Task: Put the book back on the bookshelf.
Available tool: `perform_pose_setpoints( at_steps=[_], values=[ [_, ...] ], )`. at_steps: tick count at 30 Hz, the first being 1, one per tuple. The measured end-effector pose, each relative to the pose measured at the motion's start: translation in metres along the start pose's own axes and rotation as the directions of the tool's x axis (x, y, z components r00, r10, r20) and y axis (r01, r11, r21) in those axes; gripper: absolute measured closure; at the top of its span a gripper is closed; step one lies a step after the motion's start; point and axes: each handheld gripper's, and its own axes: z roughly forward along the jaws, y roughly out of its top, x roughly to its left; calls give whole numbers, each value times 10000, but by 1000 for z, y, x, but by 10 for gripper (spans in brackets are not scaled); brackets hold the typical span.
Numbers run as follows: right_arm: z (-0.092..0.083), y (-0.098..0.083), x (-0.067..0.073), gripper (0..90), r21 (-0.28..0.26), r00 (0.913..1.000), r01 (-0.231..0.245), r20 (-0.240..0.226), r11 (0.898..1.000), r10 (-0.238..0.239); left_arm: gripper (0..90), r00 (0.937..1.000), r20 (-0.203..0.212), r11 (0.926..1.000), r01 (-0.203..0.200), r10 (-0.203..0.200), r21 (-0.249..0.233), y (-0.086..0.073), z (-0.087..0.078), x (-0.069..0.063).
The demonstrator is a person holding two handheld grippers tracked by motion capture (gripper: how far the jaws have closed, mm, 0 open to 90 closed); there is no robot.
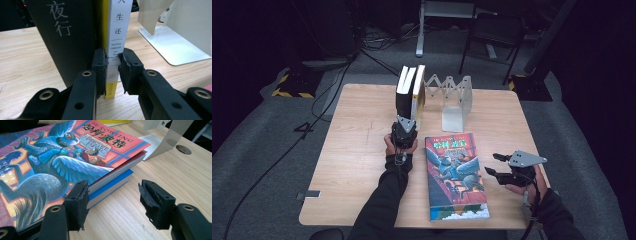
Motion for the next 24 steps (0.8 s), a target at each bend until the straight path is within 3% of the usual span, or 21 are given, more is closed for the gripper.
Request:
perform_pose_setpoints(
  at_steps=[2,4,8,10,11,12,14,16,19,20,21,22,23,24],
  values=[
    [-1,0,0,397,54,10000,-61,-64,10000,61,705,9990,410,9998,169,-171,37,-2,-3,3],
    [-3,1,1,397,13,9996,-209,-188,9998,209,680,9975,703,9999,-5,-7,163,-4,-7,4],
    [-9,3,6,396,26,9988,-294,-402,9996,295,633,9891,1184,9942,-940,873,522,-9,-20,3],
    [-13,3,10,394,116,9984,-263,-488,9996,268,602,9756,1662,9861,-1552,1435,598,-10,-31,2],
    [-15,2,11,394,138,9980,-265,-566,9996,272,585,9659,1961,9810,-1840,1691,606,-11,-36,2],
    [-16,2,12,394,137,9973,-353,-640,9993,361,564,9555,2296,9766,-2051,1853,653,-13,-42,1],
    [-20,1,15,392,158,9951,-509,-846,9986,521,509,9260,3011,9635,-2589,2276,677,-17,-54,2],
    [-21,1,19,391,231,9924,-582,-1074,9980,604,463,9061,3372,9525,-2958,2556,726,-23,-66,4],
    [-22,1,26,389,338,9909,-474,-1247,9983,513,432,8813,3742,9345,-3444,2886,903,-34,-82,8],
    [-23,2,30,390,315,9913,-401,-1243,9987,437,417,8813,3742,9345,-3444,2886,903,-34,-82,8],
    [-23,2,30,390,315,9913,-401,-1243,9987,437,417,8746,3822,9291,-3579,2983,938,-37,-85,9],
    [-24,2,32,391,254,9918,-380,-1214,9990,408,409,8642,3920,9180,-3825,3155,1043,-42,-89,11],
    [-25,3,36,391,154,9915,-406,-1227,9991,422,400,8580,3969,9094,-3993,3260,1162,-45,-91,12],
    [-26,3,38,391,119,9914,-403,-1240,9991,415,390,8555,4040,9060,-4034,3238,1280,-48,-94,14]
  ],
)
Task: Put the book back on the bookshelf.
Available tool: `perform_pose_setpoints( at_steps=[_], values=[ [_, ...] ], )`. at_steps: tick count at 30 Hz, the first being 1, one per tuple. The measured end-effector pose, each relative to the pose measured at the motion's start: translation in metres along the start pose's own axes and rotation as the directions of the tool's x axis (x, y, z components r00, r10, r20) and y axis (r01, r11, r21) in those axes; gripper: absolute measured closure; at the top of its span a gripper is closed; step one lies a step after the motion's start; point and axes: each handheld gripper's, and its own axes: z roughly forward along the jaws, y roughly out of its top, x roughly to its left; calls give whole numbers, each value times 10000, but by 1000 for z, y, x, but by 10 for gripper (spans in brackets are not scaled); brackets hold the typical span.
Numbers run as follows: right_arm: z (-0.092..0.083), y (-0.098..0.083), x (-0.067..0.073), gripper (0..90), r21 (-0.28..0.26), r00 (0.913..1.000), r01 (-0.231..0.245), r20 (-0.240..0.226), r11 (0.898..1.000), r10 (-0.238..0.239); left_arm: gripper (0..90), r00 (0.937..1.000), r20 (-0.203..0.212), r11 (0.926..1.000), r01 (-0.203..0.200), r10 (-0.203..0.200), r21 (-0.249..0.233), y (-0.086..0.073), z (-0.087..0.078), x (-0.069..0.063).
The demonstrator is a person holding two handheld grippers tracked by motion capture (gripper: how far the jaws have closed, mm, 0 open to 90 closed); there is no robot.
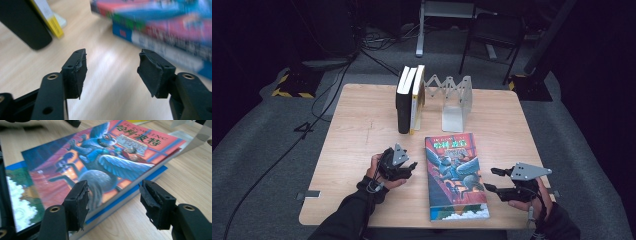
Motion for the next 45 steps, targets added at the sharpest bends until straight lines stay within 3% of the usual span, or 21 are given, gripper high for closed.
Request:
perform_pose_setpoints(
  at_steps=[9,14,16,20,27,31,35,45],
  values=[
    [-1,-1,17,389,155,9993,-43,-374,9999,49,316,9948,944,9959,-459,385,775,-20,-14,-14],
    [-1,-6,22,381,387,9978,-227,-619,9990,251,254,9873,1530,9937,-585,435,951,-25,-18,-24],
    [0,-7,21,367,563,9948,-501,-861,9972,548,232,9833,1776,9938,-581,406,944,-26,-19,-26],
    [5,-9,17,359,928,9915,-807,-946,9924,895,229,9816,1846,9910,-714,497,1129,-29,-16,-30],
    [16,-11,5,328,1266,9861,-1105,-1096,9858,1246,213,9750,2218,9935,-354,106,1080,-30,-10,-28],
    [24,-10,-4,281,1445,9781,-1333,-1402,9805,1536,182,9741,2261,9951,-302,81,944,-29,-6,-26],
    [36,-7,-15,244,1717,9639,-1564,-1882,9727,1882,172,9729,2309,9950,-382,158,928,-27,-3,-25],
    [46,2,-20,230,1954,9630,-1267,-2110,9725,1679,167,9745,2242,9949,-319,97,953,-20,6,-20]
  ],
)
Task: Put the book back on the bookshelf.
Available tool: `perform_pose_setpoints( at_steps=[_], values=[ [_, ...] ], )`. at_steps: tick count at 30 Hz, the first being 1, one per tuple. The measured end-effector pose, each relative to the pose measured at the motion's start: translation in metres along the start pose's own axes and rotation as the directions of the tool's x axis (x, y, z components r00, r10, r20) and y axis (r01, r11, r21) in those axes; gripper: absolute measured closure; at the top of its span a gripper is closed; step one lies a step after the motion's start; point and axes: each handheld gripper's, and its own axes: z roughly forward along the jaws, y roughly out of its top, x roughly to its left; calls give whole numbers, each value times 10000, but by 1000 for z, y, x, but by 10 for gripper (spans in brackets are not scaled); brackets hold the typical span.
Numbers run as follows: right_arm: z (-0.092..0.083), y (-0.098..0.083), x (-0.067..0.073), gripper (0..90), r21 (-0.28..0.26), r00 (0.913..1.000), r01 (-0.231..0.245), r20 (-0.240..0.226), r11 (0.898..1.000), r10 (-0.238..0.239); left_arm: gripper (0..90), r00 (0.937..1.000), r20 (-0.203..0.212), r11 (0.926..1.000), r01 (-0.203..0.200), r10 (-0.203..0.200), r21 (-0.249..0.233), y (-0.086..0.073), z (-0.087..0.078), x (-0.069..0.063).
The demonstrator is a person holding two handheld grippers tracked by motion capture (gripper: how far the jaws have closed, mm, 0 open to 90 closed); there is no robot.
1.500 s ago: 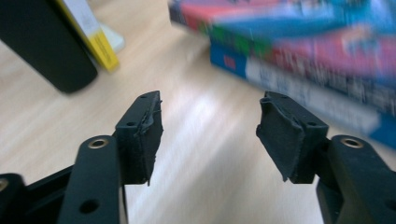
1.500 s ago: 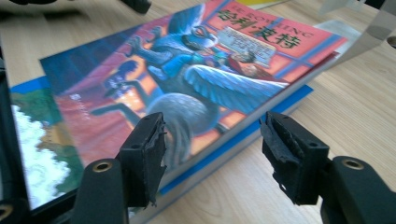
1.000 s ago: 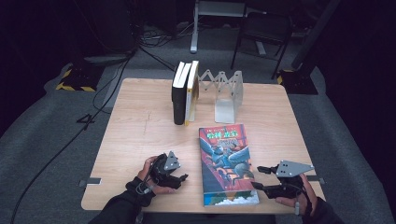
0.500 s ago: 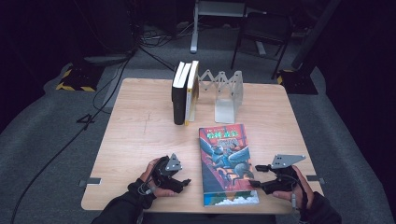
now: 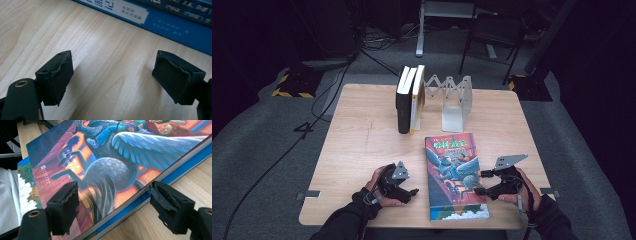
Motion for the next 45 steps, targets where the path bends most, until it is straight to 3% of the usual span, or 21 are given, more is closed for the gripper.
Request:
perform_pose_setpoints(
  at_steps=[6,10,14,19,24,32,33,35,37,38,41,45],
  values=[
    [0,3,4,239,128,9990,346,281,9993,-350,170,9984,-388,9991,420,-420,-15,18,16,18],
    [-3,4,6,334,-90,9965,575,610,9983,-568,172,9979,-445,9989,476,-477,-34,26,24,25],
    [-2,6,5,324,0,9965,644,537,9979,-643,171,9979,-440,9989,478,-478,-21,33,30,29],
    [1,12,-3,301,145,9977,580,349,9982,-585,169,9983,-403,9992,410,-410,-5,37,34,31],
    [6,22,-15,285,281,9977,546,390,9981,-557,179,9961,-593,9979,648,-652,-74,40,37,37],
    [13,32,-31,286,77,9984,350,437,9994,-353,204,9948,-631,9968,788,-794,-115,43,40,43],
    [14,37,-32,288,70,9959,652,630,9978,-655,204,9951,-637,9971,752,-759,-122,44,40,44],
    [16,42,-32,296,158,9939,717,826,9973,-727,204,9942,-674,9964,835,-842,-135,44,40,44],
    [16,46,-30,377,85,9900,1013,983,9948,-1016,203,9941,-698,9965,824,-831,-133,44,40,44],
    [16,48,-29,431,-199,9888,1075,1061,9940,-1048,204,9941,-699,9965,821,-828,-128,44,40,44],
    [18,51,-27,481,-399,9885,1212,959,9918,-1169,204,9940,-706,9965,825,-832,-127,44,40,44],
    [22,56,-30,681,-692,9947,1026,148,9923,-1018,203,9940,-705,9965,823,-830,-130,44,40,44]
  ],
)
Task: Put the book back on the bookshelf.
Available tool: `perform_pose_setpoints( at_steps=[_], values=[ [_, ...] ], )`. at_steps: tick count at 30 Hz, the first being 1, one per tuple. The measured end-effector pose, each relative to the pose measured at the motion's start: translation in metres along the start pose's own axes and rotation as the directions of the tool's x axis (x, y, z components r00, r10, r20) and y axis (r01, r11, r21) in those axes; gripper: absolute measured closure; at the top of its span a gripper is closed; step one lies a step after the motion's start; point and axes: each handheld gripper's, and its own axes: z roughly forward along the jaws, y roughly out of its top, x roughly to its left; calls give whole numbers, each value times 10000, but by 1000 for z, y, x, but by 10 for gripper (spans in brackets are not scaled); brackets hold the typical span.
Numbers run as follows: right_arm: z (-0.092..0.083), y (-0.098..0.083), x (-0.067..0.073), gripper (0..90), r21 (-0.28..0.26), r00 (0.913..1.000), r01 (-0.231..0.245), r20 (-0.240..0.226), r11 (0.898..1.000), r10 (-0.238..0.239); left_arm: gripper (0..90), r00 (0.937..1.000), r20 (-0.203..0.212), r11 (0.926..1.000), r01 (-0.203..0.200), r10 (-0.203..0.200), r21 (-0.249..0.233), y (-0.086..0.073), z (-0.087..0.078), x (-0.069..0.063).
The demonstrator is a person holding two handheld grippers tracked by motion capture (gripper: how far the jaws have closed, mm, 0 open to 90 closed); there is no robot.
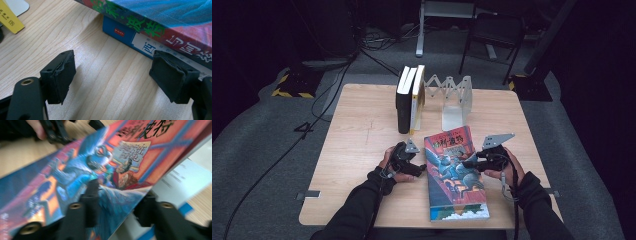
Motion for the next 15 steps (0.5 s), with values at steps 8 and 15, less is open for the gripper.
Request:
perform_pose_setpoints(
  at_steps=[8,15],
  values=[
    [3,-1,1,799,-293,9984,-255,-521,9992,240,226,9996,-233,9998,181,-182,-32,4,3,5],
    [2,-6,2,820,-786,9984,-191,-545,9967,149,257,9976,-401,9984,553,-558,-129,11,10,17]
  ],
)
